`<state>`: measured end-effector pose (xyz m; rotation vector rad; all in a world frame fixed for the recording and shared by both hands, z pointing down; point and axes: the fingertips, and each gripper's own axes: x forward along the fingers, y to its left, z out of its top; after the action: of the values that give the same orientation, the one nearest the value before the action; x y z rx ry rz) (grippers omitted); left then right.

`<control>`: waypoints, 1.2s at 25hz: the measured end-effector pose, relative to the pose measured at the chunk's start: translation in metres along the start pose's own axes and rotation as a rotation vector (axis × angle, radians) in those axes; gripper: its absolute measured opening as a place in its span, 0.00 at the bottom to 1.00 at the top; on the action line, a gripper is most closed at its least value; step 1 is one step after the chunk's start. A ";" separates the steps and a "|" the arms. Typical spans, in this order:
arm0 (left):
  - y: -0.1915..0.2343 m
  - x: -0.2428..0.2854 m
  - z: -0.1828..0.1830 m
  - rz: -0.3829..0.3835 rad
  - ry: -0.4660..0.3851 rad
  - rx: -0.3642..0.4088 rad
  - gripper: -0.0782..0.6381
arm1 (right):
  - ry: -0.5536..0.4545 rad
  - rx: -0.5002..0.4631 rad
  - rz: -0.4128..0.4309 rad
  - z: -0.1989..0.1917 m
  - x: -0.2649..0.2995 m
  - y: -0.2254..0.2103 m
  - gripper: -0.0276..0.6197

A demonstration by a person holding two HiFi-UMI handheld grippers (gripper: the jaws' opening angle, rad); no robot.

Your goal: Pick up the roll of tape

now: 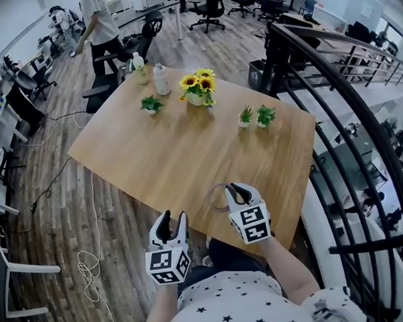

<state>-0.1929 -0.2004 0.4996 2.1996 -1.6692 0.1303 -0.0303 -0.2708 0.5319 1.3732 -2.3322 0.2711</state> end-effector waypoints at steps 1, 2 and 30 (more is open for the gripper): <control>-0.002 -0.002 0.001 -0.002 -0.004 0.001 0.35 | -0.007 -0.001 0.001 0.002 -0.003 0.001 0.14; -0.003 -0.004 0.002 -0.003 -0.008 0.002 0.35 | -0.013 -0.003 0.001 0.004 -0.006 0.002 0.14; -0.022 -0.022 0.010 -0.027 -0.051 0.036 0.35 | -0.138 -0.037 0.000 0.033 -0.057 0.015 0.14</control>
<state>-0.1803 -0.1786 0.4788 2.2691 -1.6763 0.0982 -0.0278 -0.2306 0.4775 1.4147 -2.4360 0.1370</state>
